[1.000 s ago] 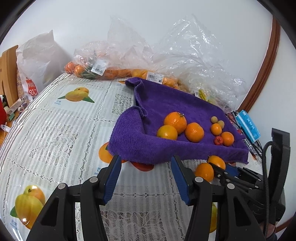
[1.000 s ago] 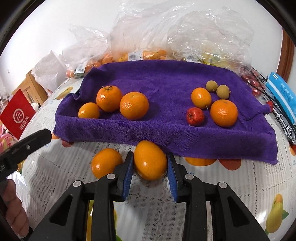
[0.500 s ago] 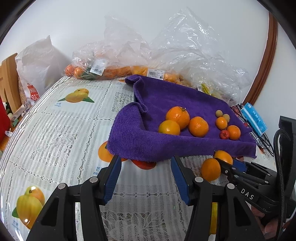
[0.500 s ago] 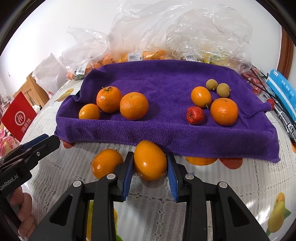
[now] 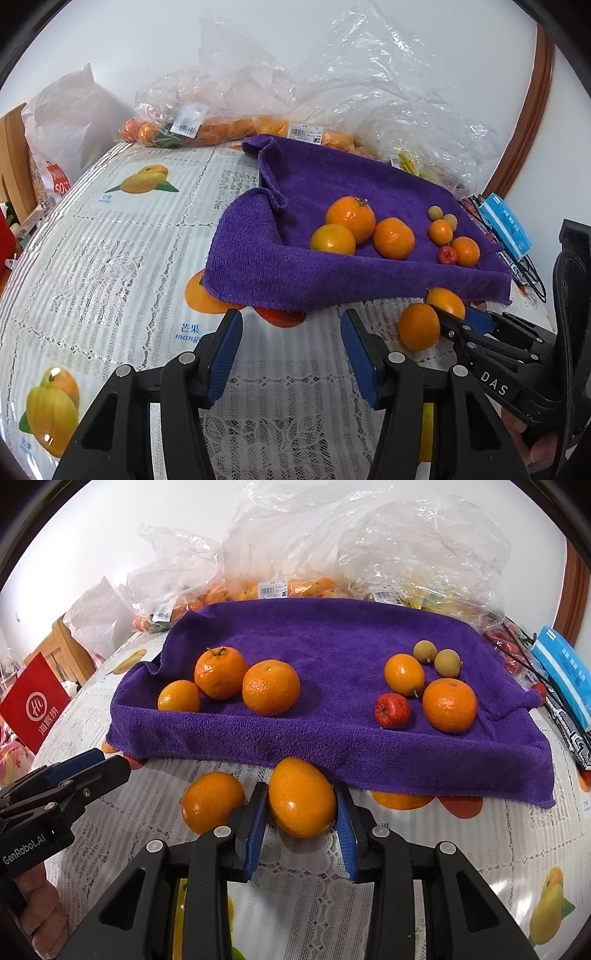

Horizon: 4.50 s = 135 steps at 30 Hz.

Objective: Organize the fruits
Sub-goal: 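Close the right tool on an oval orange lying on the cloth, then lift the held orange with the right tool while the left tool approaches another orange, then grasp a loose orange on the cloth with the left tool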

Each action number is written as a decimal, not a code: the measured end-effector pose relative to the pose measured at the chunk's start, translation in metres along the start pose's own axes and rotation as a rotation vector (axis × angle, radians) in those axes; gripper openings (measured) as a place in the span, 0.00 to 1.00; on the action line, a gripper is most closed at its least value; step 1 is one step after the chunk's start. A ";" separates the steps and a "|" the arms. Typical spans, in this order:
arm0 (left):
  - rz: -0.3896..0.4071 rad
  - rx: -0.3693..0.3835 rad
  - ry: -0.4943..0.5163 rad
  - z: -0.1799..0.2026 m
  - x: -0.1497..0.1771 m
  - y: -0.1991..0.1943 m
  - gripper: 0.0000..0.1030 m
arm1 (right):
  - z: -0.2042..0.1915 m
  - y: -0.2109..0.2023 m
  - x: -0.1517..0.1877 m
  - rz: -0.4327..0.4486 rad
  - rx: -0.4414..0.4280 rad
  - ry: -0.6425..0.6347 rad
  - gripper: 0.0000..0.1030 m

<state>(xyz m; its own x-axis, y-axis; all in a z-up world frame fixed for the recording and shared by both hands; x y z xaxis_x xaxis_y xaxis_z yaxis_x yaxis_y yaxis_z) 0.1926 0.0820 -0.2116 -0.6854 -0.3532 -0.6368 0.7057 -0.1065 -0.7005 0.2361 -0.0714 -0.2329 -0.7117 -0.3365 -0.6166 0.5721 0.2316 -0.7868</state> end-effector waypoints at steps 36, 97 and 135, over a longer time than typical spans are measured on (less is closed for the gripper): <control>0.003 0.035 0.023 0.010 0.003 -0.001 0.53 | 0.053 -0.034 0.038 0.035 0.009 0.155 0.33; -0.083 0.185 0.189 0.102 0.036 0.012 0.62 | 0.088 -0.052 0.058 0.071 -0.007 0.223 0.33; -0.055 0.216 0.101 0.106 0.024 0.012 0.30 | 0.094 -0.058 0.057 0.107 -0.020 0.267 0.33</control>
<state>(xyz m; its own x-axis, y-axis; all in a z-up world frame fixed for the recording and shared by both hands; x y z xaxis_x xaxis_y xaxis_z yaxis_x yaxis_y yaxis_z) 0.2032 -0.0266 -0.2010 -0.7307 -0.2482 -0.6360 0.6814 -0.3229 -0.6569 0.2008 -0.1892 -0.2196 -0.7316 -0.0576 -0.6793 0.6432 0.2721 -0.7158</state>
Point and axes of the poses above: each gripper's, at about its wrist camera, not at the fingertips, and y roughly the way its jaws point, z to its right, x to its underside, the point moved 6 cm from there along y, roughly the way its jaws point, and after that the axes turned 9 degrees about -y, right-handed, at the moved point
